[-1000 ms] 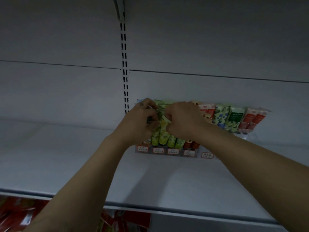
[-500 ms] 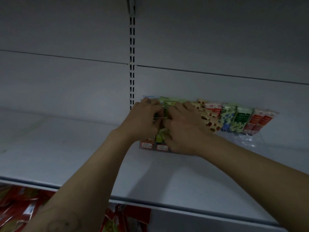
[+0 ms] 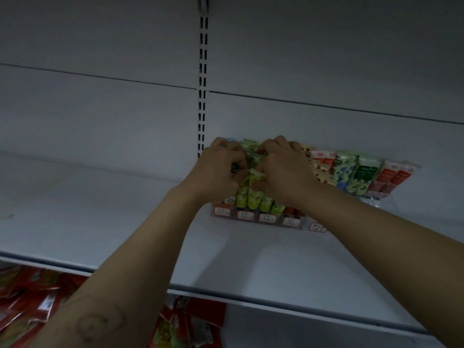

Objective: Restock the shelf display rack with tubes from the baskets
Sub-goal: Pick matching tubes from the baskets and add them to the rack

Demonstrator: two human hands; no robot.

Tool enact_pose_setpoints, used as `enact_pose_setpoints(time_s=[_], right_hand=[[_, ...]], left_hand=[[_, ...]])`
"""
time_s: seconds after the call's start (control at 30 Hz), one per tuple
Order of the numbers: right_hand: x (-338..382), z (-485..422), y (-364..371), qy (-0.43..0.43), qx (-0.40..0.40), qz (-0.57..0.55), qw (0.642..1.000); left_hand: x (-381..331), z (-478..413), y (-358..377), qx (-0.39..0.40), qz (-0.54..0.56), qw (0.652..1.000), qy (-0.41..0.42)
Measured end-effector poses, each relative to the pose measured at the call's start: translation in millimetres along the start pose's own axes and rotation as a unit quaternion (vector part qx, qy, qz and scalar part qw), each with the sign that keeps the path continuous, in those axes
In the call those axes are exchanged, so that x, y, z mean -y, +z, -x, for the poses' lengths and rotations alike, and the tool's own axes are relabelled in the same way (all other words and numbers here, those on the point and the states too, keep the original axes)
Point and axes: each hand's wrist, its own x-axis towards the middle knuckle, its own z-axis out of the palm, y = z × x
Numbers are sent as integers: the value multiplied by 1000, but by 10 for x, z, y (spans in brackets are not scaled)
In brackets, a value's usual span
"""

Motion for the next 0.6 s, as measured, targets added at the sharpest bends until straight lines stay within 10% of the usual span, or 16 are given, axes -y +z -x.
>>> enact_pose_setpoints(time_s=[0.6], right_hand=[[59, 54, 138, 34, 8, -24, 999]], left_hand=[[-27, 13, 33, -11, 12, 1000, -24]])
